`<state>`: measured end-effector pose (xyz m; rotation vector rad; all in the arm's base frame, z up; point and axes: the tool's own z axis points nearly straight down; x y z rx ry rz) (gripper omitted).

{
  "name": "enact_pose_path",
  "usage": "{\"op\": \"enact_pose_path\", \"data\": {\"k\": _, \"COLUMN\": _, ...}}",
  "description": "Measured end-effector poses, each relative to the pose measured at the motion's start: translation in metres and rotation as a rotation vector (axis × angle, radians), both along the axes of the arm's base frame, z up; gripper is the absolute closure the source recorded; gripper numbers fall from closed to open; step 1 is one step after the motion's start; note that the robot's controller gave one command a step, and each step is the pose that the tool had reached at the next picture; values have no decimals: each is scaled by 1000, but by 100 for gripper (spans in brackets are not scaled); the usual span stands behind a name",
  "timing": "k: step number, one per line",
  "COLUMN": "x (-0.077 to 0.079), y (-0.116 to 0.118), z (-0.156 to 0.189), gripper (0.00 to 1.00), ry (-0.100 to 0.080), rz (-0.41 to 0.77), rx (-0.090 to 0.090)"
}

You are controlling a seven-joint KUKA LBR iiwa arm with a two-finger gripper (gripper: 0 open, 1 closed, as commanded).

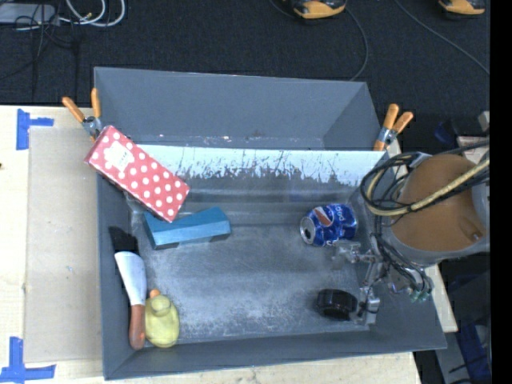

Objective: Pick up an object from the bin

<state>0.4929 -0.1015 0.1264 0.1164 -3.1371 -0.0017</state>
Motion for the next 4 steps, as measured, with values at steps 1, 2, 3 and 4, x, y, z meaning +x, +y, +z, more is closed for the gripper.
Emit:
{"op": "enact_pose_path", "data": {"k": 1, "x": -1, "y": 2, "z": -54, "gripper": 0, "ry": 2, "rz": -27, "rx": 1}}
{"op": "enact_pose_path", "data": {"k": 2, "x": -15, "y": -11, "z": -56, "gripper": 100, "ry": 0, "rz": 39, "rx": 1}}
{"op": "enact_pose_path", "data": {"k": 3, "x": -15, "y": -11, "z": -56, "gripper": 100, "ry": 0, "rz": 43, "rx": 1}}
{"op": "enact_pose_path", "data": {"k": 4, "x": -15, "y": -11, "z": -56, "gripper": 100, "ry": 1, "rz": 45, "rx": 1}}
